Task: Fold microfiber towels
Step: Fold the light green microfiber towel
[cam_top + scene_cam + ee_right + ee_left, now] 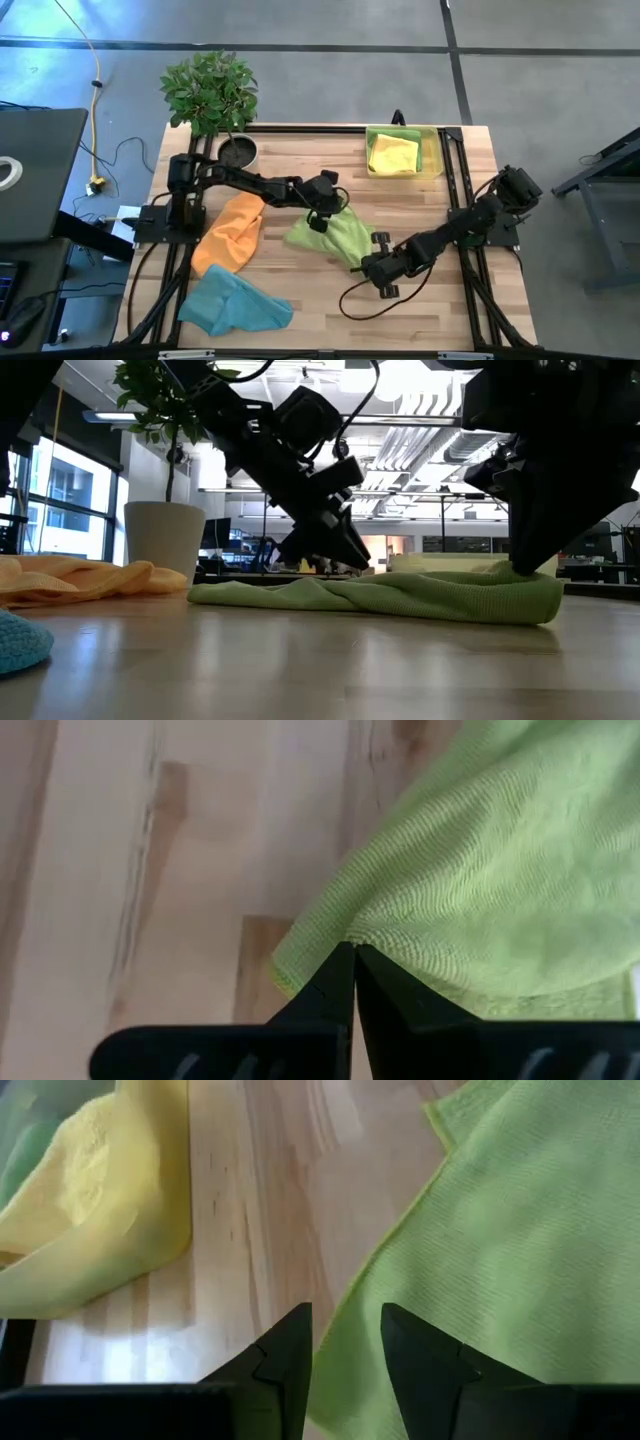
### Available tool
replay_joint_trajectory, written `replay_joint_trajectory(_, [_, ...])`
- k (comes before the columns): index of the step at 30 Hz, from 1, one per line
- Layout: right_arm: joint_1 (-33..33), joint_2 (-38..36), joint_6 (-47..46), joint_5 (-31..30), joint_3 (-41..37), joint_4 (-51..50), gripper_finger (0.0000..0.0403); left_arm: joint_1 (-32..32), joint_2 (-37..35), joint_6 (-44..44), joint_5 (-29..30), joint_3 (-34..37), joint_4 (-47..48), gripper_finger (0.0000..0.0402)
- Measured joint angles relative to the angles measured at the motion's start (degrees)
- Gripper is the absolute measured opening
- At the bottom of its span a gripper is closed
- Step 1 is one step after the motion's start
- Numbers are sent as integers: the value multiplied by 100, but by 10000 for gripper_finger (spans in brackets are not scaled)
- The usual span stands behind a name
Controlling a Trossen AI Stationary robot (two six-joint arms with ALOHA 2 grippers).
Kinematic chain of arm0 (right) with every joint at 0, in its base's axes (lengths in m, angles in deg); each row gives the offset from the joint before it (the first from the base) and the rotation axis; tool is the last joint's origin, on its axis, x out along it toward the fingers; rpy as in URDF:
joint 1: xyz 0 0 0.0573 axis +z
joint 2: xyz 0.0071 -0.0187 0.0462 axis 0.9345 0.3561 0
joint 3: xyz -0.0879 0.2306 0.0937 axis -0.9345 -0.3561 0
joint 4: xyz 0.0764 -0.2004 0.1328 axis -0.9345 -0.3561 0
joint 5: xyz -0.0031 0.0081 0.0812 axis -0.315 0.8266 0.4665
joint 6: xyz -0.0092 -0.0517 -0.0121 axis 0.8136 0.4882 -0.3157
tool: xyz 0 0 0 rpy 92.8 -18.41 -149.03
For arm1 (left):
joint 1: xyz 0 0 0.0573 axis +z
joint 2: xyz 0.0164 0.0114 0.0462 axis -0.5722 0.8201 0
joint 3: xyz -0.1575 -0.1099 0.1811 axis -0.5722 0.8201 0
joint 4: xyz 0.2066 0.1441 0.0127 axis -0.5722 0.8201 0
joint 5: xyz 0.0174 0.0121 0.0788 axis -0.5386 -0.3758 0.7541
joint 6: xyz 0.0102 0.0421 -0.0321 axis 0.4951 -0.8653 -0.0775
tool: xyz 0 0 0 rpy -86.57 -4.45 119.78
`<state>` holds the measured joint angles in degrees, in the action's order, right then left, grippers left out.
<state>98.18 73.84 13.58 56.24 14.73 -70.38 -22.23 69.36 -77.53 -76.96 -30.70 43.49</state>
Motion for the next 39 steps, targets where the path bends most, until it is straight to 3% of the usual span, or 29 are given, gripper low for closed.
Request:
replay_joint_trajectory(12, [-439, 0, 1247, -110, 0, 99, 0, 617, 2, 61, -874, 4, 120, 110])
replay_joint_trajectory(17, [-636, 0, 1735, -115, 0, 233, 0, 815, 22, 313, -1492, 4, 107, 110])
replay_joint_trajectory(24, [-777, -2, 1898, -119, 0, 339, 0, 820, 413, 255, -1378, 12, 34, 110])
replay_joint_trajectory(32, [-770, -2, 2019, -115, 0, 410, 0, 785, 393, 253, -1417, 7, -67, 108])
replay_joint_trajectory(39, [-770, -7, 2006, -120, 0, 441, 0, 728, 393, 162, -1410, 7, 68, 41])
